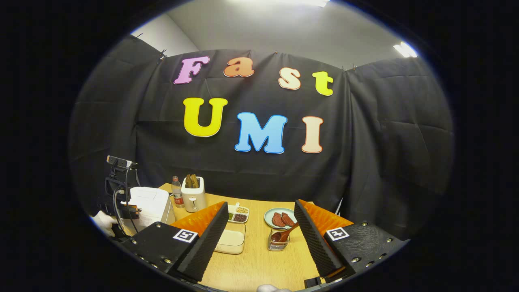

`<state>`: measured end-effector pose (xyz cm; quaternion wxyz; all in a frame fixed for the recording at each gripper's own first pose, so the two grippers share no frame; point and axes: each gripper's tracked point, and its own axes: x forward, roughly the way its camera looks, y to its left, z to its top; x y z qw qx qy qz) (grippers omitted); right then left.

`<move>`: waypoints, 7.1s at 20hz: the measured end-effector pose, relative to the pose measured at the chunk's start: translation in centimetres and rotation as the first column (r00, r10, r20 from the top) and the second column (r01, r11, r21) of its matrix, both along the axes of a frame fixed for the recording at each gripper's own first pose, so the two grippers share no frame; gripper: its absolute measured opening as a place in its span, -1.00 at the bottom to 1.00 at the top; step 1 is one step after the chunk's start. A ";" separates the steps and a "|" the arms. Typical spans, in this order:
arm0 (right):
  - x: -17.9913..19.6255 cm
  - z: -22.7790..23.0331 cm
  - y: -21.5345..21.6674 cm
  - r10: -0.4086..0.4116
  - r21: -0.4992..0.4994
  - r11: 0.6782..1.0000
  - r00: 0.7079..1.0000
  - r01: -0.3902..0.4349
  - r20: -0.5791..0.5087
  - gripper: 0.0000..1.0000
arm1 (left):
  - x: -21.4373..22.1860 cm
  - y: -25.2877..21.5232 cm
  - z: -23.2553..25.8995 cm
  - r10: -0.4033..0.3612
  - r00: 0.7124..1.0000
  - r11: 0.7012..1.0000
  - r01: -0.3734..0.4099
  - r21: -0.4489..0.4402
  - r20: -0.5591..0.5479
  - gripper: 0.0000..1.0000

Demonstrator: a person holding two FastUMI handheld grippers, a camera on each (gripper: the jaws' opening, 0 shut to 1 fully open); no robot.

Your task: Close the left gripper, press the button to open the rice cooker; take a wooden spoon from the chopstick holder with the right hand, scoop a spoonful of rice and pour it into the rice cooker, then put the wooden spoon back into the chopstick holder.

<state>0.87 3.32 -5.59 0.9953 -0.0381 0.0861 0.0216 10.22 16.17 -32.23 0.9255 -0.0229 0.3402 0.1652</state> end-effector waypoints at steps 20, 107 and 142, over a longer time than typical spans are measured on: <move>0.7 0.7 -1.0 -0.017 0.106 0.994 0.988 0.000 0.154 0.99 | -6.0 -5.8 26.8 -0.167 0.778 0.981 0.073 0.177 0.606 -0.70; 22.8 -23.7 12.8 0.119 -0.318 0.936 0.986 -0.150 -0.115 -0.70 | -10.2 0.0 19.9 -0.146 0.821 0.975 0.024 0.221 0.552 1.00; 22.6 -32.3 13.8 0.187 0.709 0.694 0.920 0.125 -0.345 -0.70 | -9.6 3.0 19.4 -0.121 0.844 0.973 -0.003 0.231 0.522 1.00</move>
